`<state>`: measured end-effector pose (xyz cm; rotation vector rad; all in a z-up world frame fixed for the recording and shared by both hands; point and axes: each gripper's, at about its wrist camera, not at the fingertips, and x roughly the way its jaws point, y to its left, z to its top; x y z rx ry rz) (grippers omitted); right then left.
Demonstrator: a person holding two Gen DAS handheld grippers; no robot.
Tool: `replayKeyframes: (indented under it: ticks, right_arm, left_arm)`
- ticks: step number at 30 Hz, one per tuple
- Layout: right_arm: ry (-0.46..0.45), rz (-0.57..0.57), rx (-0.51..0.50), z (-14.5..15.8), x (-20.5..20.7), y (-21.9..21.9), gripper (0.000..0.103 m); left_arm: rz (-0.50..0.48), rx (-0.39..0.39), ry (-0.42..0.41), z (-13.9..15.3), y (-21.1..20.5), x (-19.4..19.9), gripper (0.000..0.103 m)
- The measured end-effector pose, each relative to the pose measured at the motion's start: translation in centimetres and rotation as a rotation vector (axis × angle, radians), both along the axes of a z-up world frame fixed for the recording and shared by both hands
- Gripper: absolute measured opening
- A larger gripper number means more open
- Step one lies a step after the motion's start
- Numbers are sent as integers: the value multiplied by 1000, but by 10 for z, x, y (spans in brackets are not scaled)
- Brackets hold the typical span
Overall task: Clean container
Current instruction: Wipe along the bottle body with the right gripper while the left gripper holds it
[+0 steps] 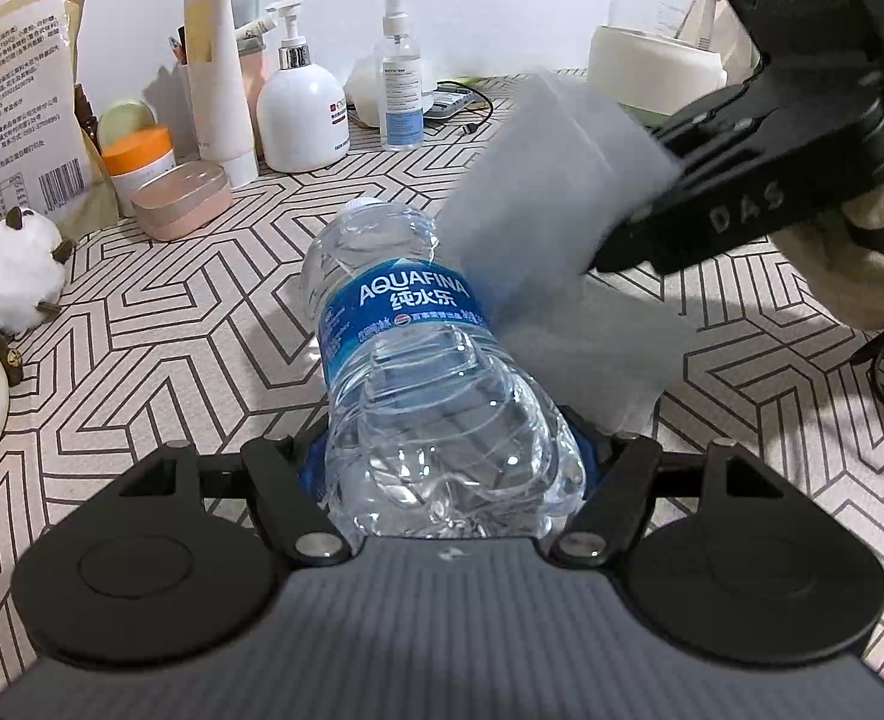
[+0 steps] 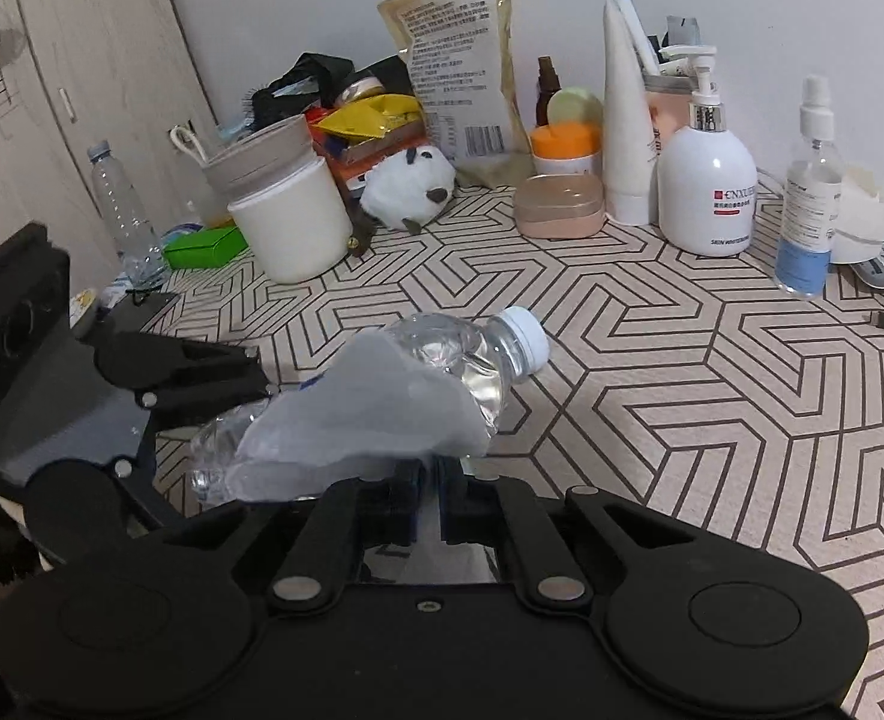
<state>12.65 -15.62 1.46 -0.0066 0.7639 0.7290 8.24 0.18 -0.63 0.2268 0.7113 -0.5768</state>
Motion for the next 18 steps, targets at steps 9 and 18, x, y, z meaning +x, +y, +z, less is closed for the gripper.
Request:
replayKeyframes:
  ticks: [9,18]
  right_arm:
    - [-99,79,71,18,-23,24,9]
    - [-108,158,75,25,-37,33,10]
  left_arm:
    - [1,5,-7,4,-3,-19,71]
    - [-8,1,-2,3,-5,-15,72]
